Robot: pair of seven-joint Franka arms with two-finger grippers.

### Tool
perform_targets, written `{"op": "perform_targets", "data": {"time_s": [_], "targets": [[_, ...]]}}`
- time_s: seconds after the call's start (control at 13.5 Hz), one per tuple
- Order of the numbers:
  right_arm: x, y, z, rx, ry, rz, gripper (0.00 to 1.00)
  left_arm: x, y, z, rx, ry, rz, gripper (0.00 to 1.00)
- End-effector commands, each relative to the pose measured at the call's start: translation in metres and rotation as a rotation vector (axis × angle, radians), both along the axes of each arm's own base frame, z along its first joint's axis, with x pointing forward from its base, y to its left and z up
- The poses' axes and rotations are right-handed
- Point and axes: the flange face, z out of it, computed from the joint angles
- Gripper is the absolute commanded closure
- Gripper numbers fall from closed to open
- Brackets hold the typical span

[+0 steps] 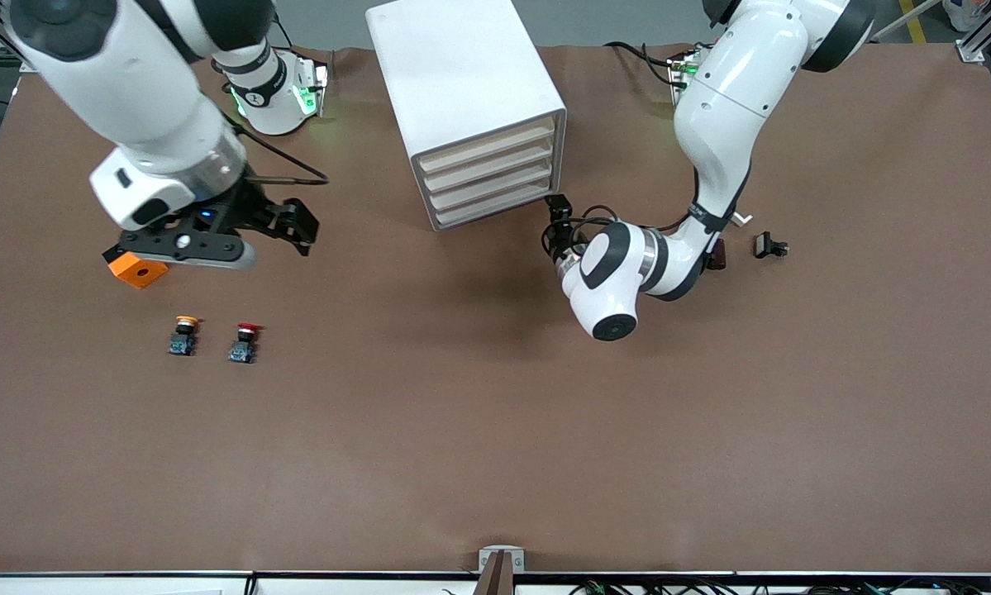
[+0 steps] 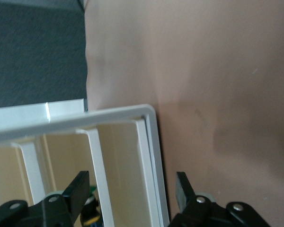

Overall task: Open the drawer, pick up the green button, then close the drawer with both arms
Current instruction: 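Pull the drawer open with the left gripper while the right gripper reaches in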

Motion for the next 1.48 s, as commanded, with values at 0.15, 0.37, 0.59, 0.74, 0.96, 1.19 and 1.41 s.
{"op": "perform_targets", "data": {"time_s": [0.15,0.37,0.59,0.74,0.96,1.19,1.41], "targets": [[-0.007,0.033,-0.013,-0.008,-0.006,-0.137,0.0,-0.006,-0.023,-0.006,-0.027,0.09,0.093,0.33],[0.0,0.043,-0.037,-0.006,0.019,-0.144,0.0,-0.017,-0.036,-0.004,0.013,0.123,0.105,0.33],[-0.004,0.067,-0.062,-0.028,0.047,-0.208,0.0,-0.027,-0.048,-0.004,0.01,0.145,0.112,0.44],[-0.012,0.089,-0.072,-0.032,0.046,-0.32,0.0,-0.036,-0.056,-0.007,0.007,0.157,0.104,0.47],[-0.008,0.102,-0.092,-0.013,0.06,-0.439,0.0,-0.054,-0.069,-0.012,0.015,0.165,0.07,0.51],[0.004,0.096,-0.108,0.058,0.134,-0.578,0.0,-0.063,-0.073,-0.018,0.024,0.174,0.055,0.6],[0.018,0.086,-0.111,0.124,0.171,-0.792,0.0,-0.069,-0.078,-0.02,0.029,0.176,0.042,0.87]]}}
